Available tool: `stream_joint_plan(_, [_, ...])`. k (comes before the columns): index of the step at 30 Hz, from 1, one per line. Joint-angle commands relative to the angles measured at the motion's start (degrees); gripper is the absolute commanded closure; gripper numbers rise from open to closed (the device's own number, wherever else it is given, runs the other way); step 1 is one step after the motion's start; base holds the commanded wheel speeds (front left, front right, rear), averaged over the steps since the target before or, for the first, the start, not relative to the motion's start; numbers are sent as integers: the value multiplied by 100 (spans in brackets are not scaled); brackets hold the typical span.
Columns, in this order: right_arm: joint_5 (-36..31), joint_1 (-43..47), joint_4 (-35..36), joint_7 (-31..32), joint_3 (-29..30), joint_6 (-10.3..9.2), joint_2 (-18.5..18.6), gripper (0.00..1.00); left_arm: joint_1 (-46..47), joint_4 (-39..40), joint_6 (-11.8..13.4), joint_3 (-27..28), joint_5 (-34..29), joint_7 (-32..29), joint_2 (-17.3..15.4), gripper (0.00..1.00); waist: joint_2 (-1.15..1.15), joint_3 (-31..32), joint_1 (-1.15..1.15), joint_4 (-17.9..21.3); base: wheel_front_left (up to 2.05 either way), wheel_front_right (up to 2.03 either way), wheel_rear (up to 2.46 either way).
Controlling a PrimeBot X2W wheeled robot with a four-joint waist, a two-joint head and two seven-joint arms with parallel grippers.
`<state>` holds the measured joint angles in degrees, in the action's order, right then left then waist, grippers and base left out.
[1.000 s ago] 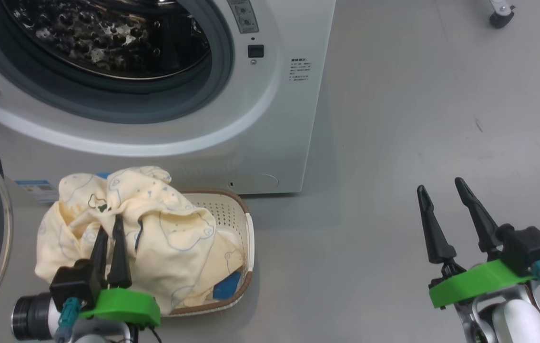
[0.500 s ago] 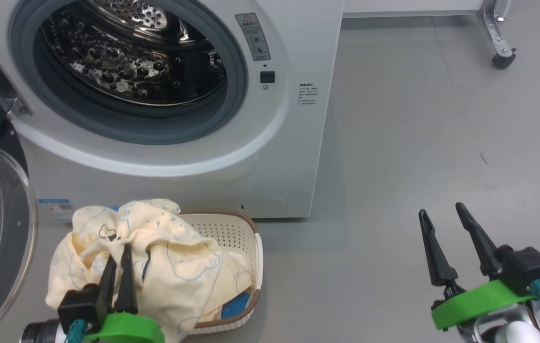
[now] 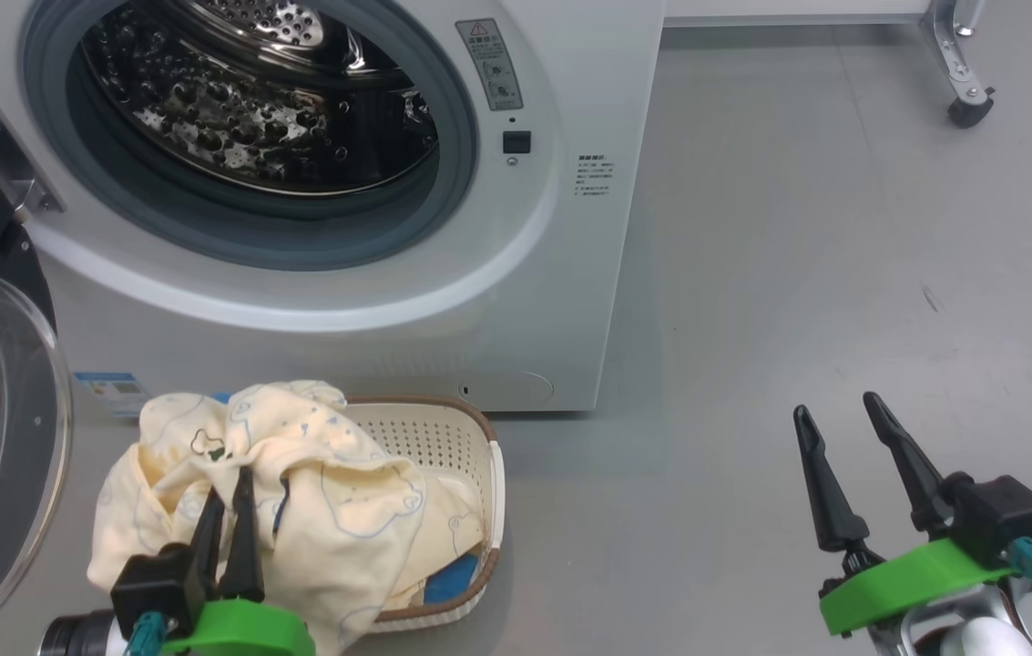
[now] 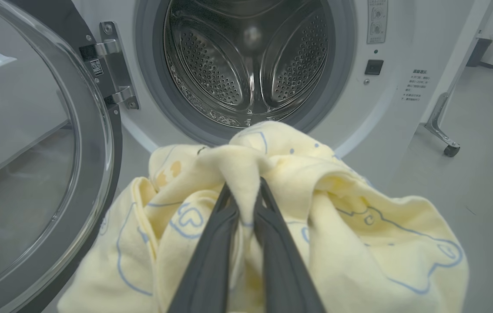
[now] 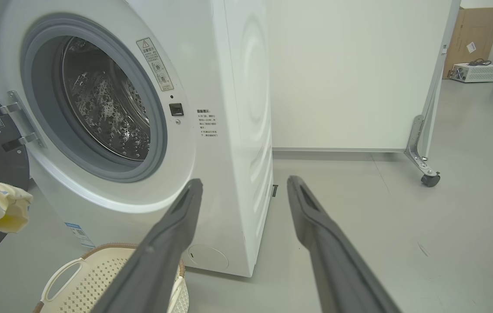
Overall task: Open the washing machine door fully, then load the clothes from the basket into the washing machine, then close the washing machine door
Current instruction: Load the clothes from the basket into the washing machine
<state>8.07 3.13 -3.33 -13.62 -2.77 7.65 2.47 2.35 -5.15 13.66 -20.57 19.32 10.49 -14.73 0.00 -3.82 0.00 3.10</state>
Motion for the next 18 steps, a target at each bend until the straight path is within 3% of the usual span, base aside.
stream_joint_plan(1, [-19, -206, 180, -32, -130, -16, 41, 0, 245, 232, 103, 213, 23, 11, -128, 100, 0, -6, 0, 4, 0, 0, 0])
stream_joint_plan(18, [-15, -297, 175, -39, -179, -16, 41, 0, 412, 169, 129, 179, 66, 18, -129, 100, 0, -122, 0, 73, 0, 0, 0])
